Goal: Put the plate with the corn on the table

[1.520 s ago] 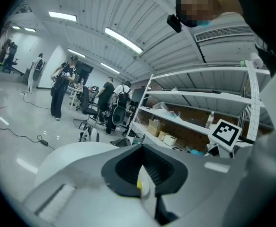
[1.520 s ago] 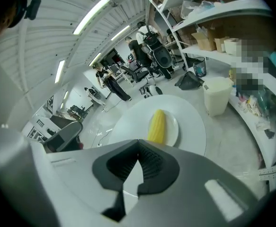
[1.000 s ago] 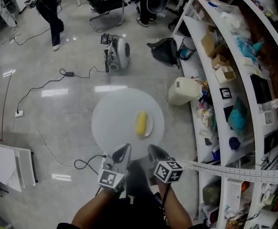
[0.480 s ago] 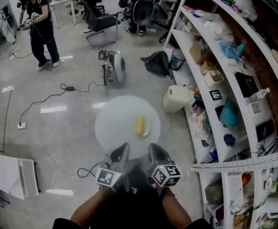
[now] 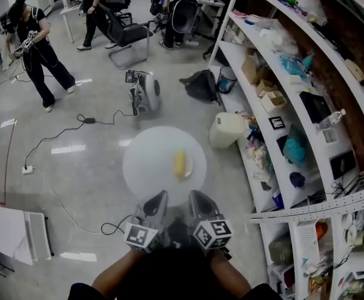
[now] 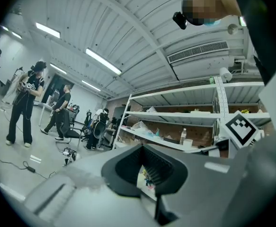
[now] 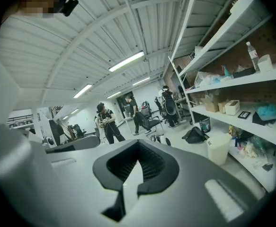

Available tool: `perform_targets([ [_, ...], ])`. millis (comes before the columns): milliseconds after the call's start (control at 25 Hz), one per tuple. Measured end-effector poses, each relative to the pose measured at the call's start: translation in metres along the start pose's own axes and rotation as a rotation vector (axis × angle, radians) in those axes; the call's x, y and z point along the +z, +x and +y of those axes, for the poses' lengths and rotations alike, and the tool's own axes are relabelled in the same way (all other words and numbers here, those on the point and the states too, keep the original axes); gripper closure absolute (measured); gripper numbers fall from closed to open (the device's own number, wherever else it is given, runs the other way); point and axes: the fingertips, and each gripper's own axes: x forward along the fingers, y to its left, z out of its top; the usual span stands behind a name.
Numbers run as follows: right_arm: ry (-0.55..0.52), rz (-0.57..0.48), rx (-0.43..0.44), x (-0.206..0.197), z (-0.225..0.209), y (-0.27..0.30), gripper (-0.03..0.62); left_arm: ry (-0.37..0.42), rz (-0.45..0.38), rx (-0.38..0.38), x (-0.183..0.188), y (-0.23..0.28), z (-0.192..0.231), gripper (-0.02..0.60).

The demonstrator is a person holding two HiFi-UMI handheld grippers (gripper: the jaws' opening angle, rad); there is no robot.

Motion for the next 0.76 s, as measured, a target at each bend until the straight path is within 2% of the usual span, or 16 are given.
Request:
perform_targets([
  [120,-0.011,0.005,0.018,-0.002,0.005,0.0,0.586,0.011,0.006,-0.007,-0.005,-0.002,-0.003,0.58],
  [280,-0.016,0.019,0.01,-0.006,0.009,-0.002,0.586,0.089,0.002,-0.023,-0.013,-0.007,0.005,0.58],
  [400,-0.028,0.037,0.003,-0.013,0.009,-0.003,0.586,0.069,0.0,-0.022,-0.012,-0.009,0.007,0.58],
  [520,-0.033,0.037,-0.002,-0.015,0.009,-0.004,0.586,0.016,0.008,-0.018,-0.008,-0.008,0.002,0.58],
  [760,-0.054,0.027,-0.024,-0.011,0.008,-0.006,0.586,0.086,-0.001,-0.049,-0.018,-0.008,0.006,0.58],
])
